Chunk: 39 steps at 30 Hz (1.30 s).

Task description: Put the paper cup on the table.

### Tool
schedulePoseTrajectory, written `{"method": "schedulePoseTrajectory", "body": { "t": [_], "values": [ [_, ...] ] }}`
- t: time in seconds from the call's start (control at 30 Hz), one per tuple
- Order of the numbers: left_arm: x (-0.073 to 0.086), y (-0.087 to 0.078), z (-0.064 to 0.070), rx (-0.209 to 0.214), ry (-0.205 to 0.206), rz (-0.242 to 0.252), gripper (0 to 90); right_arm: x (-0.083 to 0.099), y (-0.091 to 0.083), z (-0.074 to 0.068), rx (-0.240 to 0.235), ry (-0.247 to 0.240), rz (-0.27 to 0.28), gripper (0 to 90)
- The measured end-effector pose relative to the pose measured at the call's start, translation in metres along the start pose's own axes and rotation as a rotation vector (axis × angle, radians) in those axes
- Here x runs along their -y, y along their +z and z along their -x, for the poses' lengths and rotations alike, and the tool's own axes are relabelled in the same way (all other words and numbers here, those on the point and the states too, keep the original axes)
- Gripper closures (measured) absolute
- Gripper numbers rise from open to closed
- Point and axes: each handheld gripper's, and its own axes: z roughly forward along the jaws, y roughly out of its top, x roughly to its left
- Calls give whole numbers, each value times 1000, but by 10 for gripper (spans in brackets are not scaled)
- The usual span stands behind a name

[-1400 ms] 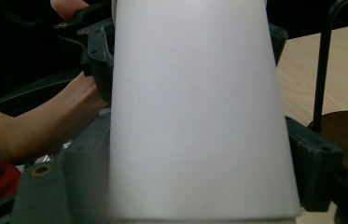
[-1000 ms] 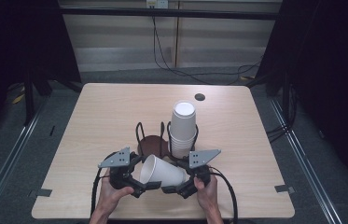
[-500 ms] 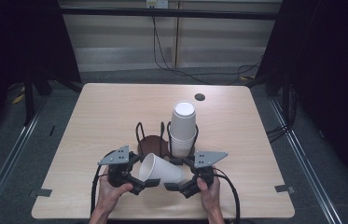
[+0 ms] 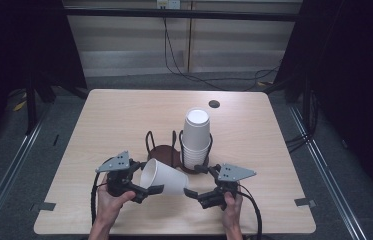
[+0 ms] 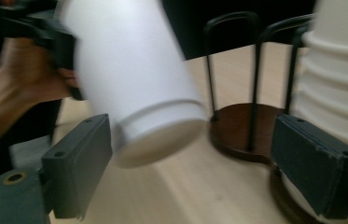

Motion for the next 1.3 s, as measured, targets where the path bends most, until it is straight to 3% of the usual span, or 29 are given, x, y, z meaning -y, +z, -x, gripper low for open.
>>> {"method": "schedulePoseTrajectory", "body": {
  "t": [0.07, 0.13, 0.43, 0.63, 0.83, 0.9, 1.0, 1.07, 1.2, 1.3],
  "values": [
    [-1, -3, -1, -28, -1, -11, 118, 2, -2, 0, 70, -5, 13, 135],
    [-1, -6, -3, -49, 3, -25, 117, 4, -5, 0, 103, 1, 41, 134],
    [-6, -23, -6, -79, 17, -46, 116, 17, -10, -2, 333, -33, 110, 135],
    [-6, -33, -8, -110, 16, -65, 115, 24, -14, -3, 407, -52, 141, 136],
    [-9, -41, -11, -142, 22, -96, 115, 26, -14, -2, 419, -64, 159, 135],
    [-10, -41, -11, -137, 5, -96, 112, 27, -14, -3, 416, -63, 166, 135],
    [-15, -41, -7, -152, 25, -116, 111, 29, -17, -4, 428, -69, 210, 133],
    [-18, -42, -7, -164, 30, -130, 111, 29, -17, -5, 411, -83, 209, 134],
    [-22, -50, -12, -177, 26, -162, 110, 30, -19, -6, 431, -83, 225, 121],
    [-27, -58, -20, -247, 18, -217, 110, 30, -19, -7, 462, -85, 224, 119]
  ]
}}
